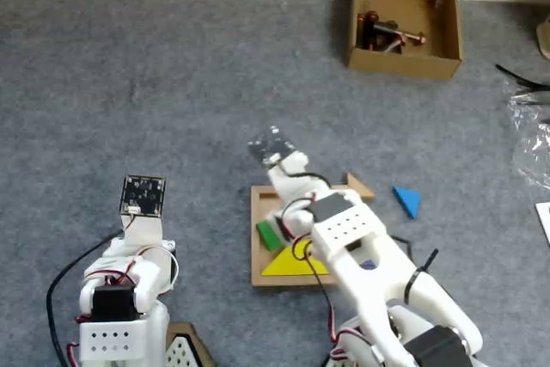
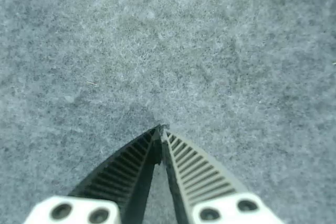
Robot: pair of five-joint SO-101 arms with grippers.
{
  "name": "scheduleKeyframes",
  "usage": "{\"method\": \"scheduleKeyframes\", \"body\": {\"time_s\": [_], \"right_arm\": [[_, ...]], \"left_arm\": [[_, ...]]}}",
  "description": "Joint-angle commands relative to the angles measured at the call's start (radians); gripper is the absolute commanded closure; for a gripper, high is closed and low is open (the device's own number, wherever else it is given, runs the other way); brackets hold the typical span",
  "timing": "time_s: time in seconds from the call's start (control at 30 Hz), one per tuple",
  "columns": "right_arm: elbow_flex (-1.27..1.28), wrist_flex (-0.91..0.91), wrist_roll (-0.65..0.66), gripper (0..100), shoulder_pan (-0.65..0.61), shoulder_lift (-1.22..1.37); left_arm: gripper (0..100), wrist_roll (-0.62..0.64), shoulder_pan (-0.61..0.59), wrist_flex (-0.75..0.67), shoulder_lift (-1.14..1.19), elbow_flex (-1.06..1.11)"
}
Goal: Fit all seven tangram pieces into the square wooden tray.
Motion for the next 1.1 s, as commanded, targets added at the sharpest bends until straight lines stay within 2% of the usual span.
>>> {"method": "scheduleKeyframes", "body": {"time_s": [0.0,0.27,0.73,1.07], "right_arm": [[-0.053,-0.004,0.009,99.3,-0.056,-0.030],[-0.050,-0.004,0.014,99.3,-0.119,-0.027],[0.077,-0.077,0.015,99.3,-0.120,-0.030],[0.073,0.007,0.014,99.3,-0.120,-0.030]], "left_arm": [[99,0.005,-0.010,0.005,0.002,0.021],[99,0.005,-0.010,0.005,0.002,0.021],[99,0.005,-0.010,0.005,0.002,0.021],[99,0.005,-0.010,0.005,0.002,0.021]]}}
